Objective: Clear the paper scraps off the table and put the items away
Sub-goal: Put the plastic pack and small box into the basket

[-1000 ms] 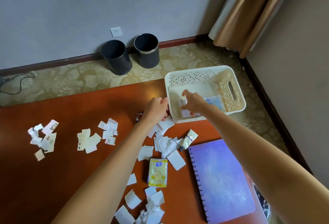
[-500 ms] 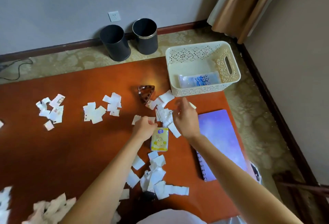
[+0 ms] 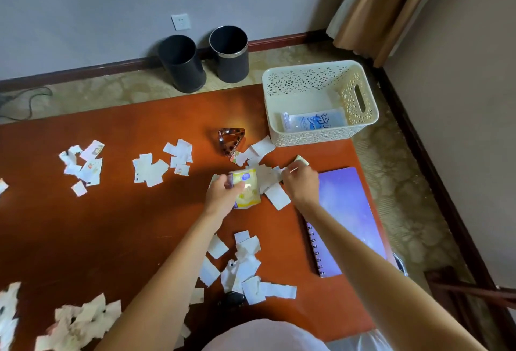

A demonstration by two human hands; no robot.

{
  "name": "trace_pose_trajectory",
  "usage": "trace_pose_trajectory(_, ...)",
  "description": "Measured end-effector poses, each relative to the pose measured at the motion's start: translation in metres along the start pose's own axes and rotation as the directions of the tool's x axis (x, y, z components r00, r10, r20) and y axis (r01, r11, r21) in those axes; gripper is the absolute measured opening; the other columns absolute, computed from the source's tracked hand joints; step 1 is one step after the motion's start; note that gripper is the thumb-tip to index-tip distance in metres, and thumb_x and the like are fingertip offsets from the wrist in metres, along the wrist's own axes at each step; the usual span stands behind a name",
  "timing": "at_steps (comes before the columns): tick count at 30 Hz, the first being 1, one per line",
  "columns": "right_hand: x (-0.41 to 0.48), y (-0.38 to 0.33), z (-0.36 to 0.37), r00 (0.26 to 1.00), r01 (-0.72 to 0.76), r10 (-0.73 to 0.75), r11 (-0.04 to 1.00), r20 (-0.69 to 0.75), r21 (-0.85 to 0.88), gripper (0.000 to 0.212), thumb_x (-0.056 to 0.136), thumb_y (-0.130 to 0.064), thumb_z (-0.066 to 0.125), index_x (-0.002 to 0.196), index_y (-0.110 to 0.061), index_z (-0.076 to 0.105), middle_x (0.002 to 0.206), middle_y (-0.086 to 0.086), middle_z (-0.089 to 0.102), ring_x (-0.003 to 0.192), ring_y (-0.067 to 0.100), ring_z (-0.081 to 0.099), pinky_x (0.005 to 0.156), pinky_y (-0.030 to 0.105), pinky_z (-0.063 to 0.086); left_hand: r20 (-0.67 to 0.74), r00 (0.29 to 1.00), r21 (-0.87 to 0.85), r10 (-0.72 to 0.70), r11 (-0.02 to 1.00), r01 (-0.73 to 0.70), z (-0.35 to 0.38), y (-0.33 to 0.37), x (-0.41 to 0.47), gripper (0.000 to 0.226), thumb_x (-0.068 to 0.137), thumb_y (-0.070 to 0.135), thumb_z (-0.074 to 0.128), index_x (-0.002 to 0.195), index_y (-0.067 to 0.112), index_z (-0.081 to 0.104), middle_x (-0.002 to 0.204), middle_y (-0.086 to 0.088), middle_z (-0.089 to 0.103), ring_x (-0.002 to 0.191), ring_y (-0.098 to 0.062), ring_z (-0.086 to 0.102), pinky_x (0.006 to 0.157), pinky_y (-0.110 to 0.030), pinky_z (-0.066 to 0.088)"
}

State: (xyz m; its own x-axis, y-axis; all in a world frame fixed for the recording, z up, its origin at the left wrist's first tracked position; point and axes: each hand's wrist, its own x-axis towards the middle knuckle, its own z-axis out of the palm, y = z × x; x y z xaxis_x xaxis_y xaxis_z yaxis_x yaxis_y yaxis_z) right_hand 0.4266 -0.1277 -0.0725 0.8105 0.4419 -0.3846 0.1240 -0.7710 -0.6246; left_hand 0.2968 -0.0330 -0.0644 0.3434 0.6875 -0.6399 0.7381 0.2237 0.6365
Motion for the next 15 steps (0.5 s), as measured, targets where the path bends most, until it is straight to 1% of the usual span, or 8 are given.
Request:
trace_pose_trajectory(1, 0.008, -0.002, -0.004, 0.999, -0.026, 0.026, 1.000, -0.048, -0.006, 0.022, 0.087, -0.012, 0.049, 0.104, 0.000, 0.058, 0.107, 0.019, 0.064, 0.098, 0.037, 0.060, 0.072, 0.035, 0.044, 0.004, 1.000, -0.021, 0.015, 1.000, -0.015, -0.002, 0.003, 0.003, 0.016, 0.091, 0.023, 0.058, 0.102, 0.012, 0.056, 0.115, -0.010, 0.060, 0.107, -0.025, 0.062, 0.079, -0.033, 0.057)
trace_pose_trajectory(3, 0.022, -0.004, -0.007, 0.994, -0.107, 0.105, 0.992, -0.037, -0.063, 0.032, 0.088, -0.014, 0.052, 0.116, 0.000, 0.046, 0.121, 0.017, 0.052, 0.105, 0.036, 0.055, 0.071, 0.034, 0.039, 0.024, 0.999, -0.043, 0.033, 0.999, -0.032, -0.003, 0.009, 0.005, 0.019, 0.090, 0.023, 0.059, 0.104, 0.010, 0.058, 0.117, -0.012, 0.062, 0.105, -0.026, 0.064, 0.086, -0.041, 0.057)
trace_pose_trajectory(6, 0.031, -0.005, -0.004, 0.977, -0.203, 0.211, 0.960, 0.023, -0.192, 0.051, 0.085, -0.021, 0.062, 0.123, -0.001, 0.036, 0.128, 0.017, 0.043, 0.110, 0.036, 0.055, 0.074, 0.037, 0.045, 0.012, 0.999, -0.048, 0.053, 0.997, -0.052, -0.003, 0.016, 0.006, 0.023, 0.091, 0.022, 0.059, 0.108, 0.007, 0.059, 0.115, -0.013, 0.065, 0.104, -0.027, 0.065, 0.086, -0.042, 0.056)
trace_pose_trajectory(9, 0.037, -0.005, 0.004, 0.962, -0.258, 0.267, 0.957, 0.054, -0.135, 0.054, 0.081, -0.016, 0.067, 0.123, -0.002, 0.035, 0.127, 0.017, 0.049, 0.112, 0.036, 0.056, 0.083, 0.039, 0.050, -0.006, 0.999, -0.059, 0.043, 0.997, -0.043, -0.004, 0.017, 0.008, 0.025, 0.091, 0.021, 0.059, 0.109, 0.005, 0.059, 0.114, -0.014, 0.066, 0.103, -0.027, 0.066, 0.085, -0.041, 0.057)
trace_pose_trajectory(11, 0.038, -0.003, 0.009, 0.959, -0.264, 0.270, 0.961, 0.080, -0.085, 0.044, 0.082, -0.013, 0.064, 0.118, -0.001, 0.041, 0.119, 0.018, 0.057, 0.106, 0.036, 0.061, 0.081, 0.040, 0.055, -0.025, 0.999, -0.064, 0.035, 0.997, -0.036, -0.007, 0.016, 0.008, 0.025, 0.091, 0.021, 0.058, 0.109, 0.004, 0.059, 0.115, -0.015, 0.065, 0.103, -0.028, 0.066, 0.084, -0.039, 0.057)
trace_pose_trajectory(12, 0.038, -0.001, 0.011, 0.963, -0.243, 0.252, 0.965, 0.093, -0.096, 0.035, 0.084, -0.012, 0.061, 0.113, -0.001, 0.046, 0.114, 0.019, 0.061, 0.102, 0.036, 0.063, 0.075, 0.038, 0.055, -0.034, 0.999, -0.069, 0.036, 0.997, -0.038, -0.008, 0.017, 0.008, 0.025, 0.091, 0.021, 0.058, 0.109, 0.003, 0.059, 0.115, -0.015, 0.065, 0.103, -0.028, 0.066, 0.081, -0.038, 0.057)
trace_pose_trajectory(14, 0.033, 0.000, 0.013, 0.980, -0.149, 0.165, 0.980, 0.113, -0.131, 0.013, 0.088, -0.012, 0.053, 0.098, -0.004, 0.055, 0.106, 0.019, 0.065, 0.096, 0.035, 0.064, 0.059, 0.030, 0.048, -0.050, 0.998, -0.076, 0.049, 0.996, -0.053, -0.012, 0.019, 0.008, 0.026, 0.091, 0.021, 0.057, 0.110, 0.003, 0.058, 0.116, -0.015, 0.065, 0.104, -0.027, 0.066, 0.073, -0.033, 0.056)
trace_pose_trajectory(15, 0.030, -0.001, 0.012, 0.988, -0.088, 0.105, 0.986, 0.116, -0.144, 0.007, 0.090, -0.013, 0.051, 0.090, -0.007, 0.055, 0.102, 0.018, 0.066, 0.093, 0.034, 0.064, 0.054, 0.027, 0.043, -0.061, 0.996, -0.079, 0.058, 0.995, -0.062, -0.014, 0.021, 0.007, 0.026, 0.091, 0.022, 0.057, 0.109, 0.003, 0.058, 0.117, -0.015, 0.064, 0.104, -0.026, 0.066, 0.067, -0.029, 0.054)
